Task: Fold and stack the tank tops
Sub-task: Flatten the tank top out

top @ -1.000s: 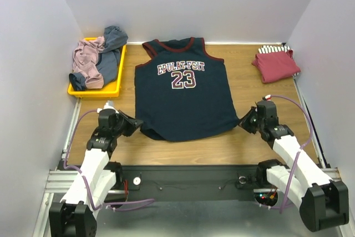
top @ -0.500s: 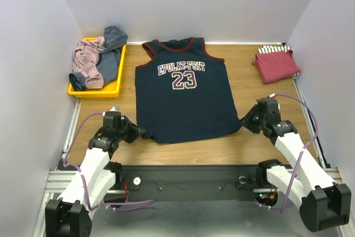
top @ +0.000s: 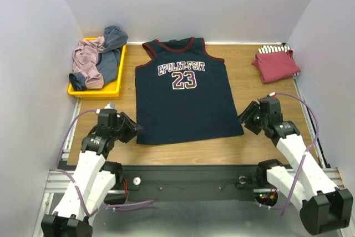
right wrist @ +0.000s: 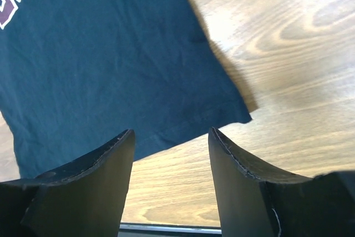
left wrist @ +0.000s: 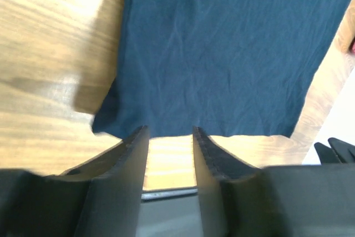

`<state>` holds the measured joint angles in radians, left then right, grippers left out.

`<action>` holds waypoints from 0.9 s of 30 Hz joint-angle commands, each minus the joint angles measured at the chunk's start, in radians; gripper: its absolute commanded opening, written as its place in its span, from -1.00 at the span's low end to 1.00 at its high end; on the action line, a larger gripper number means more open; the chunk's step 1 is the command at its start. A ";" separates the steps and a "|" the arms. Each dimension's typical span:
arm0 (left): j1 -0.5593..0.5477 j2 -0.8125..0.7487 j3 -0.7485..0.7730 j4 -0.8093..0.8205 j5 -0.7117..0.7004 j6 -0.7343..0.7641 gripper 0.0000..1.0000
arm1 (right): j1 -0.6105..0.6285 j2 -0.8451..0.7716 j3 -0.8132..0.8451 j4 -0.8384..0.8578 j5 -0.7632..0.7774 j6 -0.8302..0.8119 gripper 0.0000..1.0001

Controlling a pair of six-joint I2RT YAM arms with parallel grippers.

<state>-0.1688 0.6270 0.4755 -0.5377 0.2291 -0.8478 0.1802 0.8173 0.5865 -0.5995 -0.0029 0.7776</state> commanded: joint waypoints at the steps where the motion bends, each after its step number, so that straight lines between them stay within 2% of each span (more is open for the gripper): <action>1: -0.005 -0.016 0.098 -0.084 -0.037 0.023 0.00 | 0.056 0.019 0.050 0.061 -0.042 -0.023 0.23; 4: -0.003 0.031 0.138 -0.044 -0.066 0.021 0.01 | 0.122 0.066 0.059 0.121 -0.008 -0.011 0.23; 5: -0.003 0.055 0.159 0.003 -0.060 0.019 0.01 | 0.178 0.112 0.068 0.150 -0.003 -0.006 0.23; 7: -0.003 0.144 0.179 0.089 -0.068 0.016 0.01 | 0.258 0.164 0.087 0.176 0.092 -0.001 0.23; 10: -0.001 0.273 0.247 0.197 -0.128 0.029 -0.01 | 0.292 0.255 0.108 0.199 0.158 -0.006 0.23; 16: -0.001 0.459 0.247 0.396 -0.083 0.006 -0.01 | 0.289 0.382 0.076 0.266 0.271 0.014 0.27; 18: -0.003 0.509 0.244 0.416 -0.074 0.001 -0.01 | 0.280 0.434 0.096 0.273 0.308 0.014 0.28; 27: -0.009 0.583 0.233 0.482 -0.062 -0.005 -0.03 | 0.075 0.677 0.185 0.360 0.242 -0.050 0.28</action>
<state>-0.1692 1.2030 0.7074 -0.1276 0.1574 -0.8486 0.3218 1.4307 0.7162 -0.3115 0.2268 0.7593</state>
